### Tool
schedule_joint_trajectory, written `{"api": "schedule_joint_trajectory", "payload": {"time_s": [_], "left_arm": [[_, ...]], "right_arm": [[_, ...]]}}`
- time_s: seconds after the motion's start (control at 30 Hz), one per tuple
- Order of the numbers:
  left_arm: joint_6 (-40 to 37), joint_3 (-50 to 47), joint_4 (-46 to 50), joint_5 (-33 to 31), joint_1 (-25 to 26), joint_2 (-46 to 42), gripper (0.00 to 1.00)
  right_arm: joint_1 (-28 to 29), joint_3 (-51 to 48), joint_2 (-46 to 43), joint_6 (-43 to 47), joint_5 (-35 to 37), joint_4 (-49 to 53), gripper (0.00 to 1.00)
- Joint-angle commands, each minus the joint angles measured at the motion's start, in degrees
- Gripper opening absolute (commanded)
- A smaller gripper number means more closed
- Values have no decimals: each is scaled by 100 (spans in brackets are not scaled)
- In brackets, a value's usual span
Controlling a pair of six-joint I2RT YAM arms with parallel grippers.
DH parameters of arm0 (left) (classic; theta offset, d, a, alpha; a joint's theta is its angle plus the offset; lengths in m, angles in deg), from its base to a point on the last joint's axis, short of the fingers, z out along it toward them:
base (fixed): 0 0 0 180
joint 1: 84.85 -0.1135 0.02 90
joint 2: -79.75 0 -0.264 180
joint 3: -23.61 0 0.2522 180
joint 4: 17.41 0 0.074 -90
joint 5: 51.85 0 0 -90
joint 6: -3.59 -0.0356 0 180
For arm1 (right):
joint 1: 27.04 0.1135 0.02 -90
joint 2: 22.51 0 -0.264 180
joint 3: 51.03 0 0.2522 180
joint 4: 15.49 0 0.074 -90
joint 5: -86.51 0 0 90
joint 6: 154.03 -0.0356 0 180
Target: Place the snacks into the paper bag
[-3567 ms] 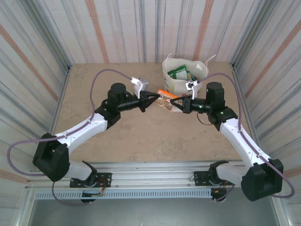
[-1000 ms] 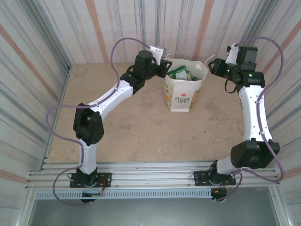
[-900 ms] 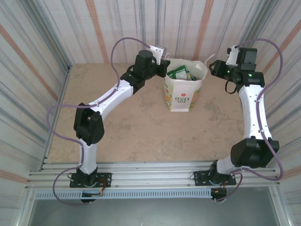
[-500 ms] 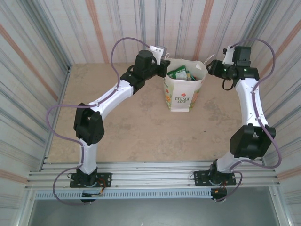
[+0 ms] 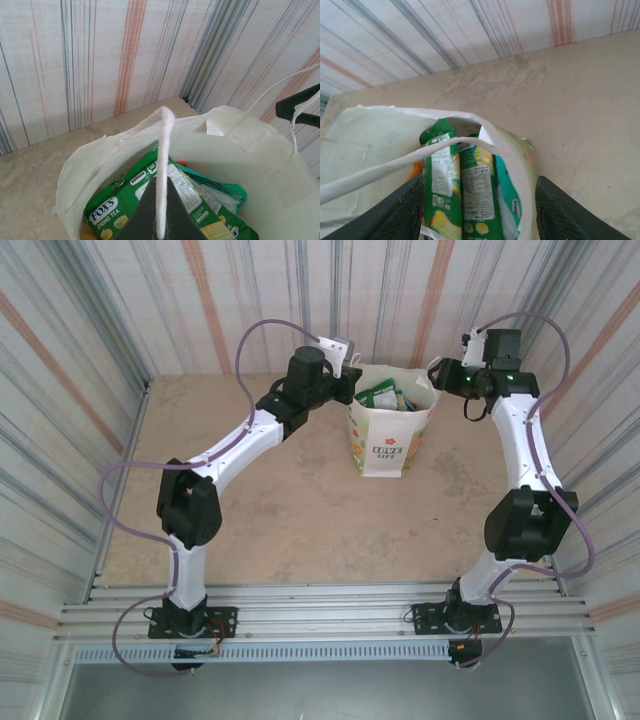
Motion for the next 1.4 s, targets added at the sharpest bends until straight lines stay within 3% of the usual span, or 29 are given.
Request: {"api": "schedule_joint_trajectory", "payload": {"time_s": [0.0,0.33,0.57,1.37], "left_arm": [[-72,123,30,40,19,-45,0],[-55,101,39,32,18,-79,0],[-56,75,64,41,18,-105,0],[-67,42,1,85,22,-131,0]], "right_arm": [[-16,135,-125,143,97,215,59],[-137,-604,-1069,208,234,300,60],[134,-968,-1482,149,203,96,60],[194,-524,-472,106,-123,-367,59]]}}
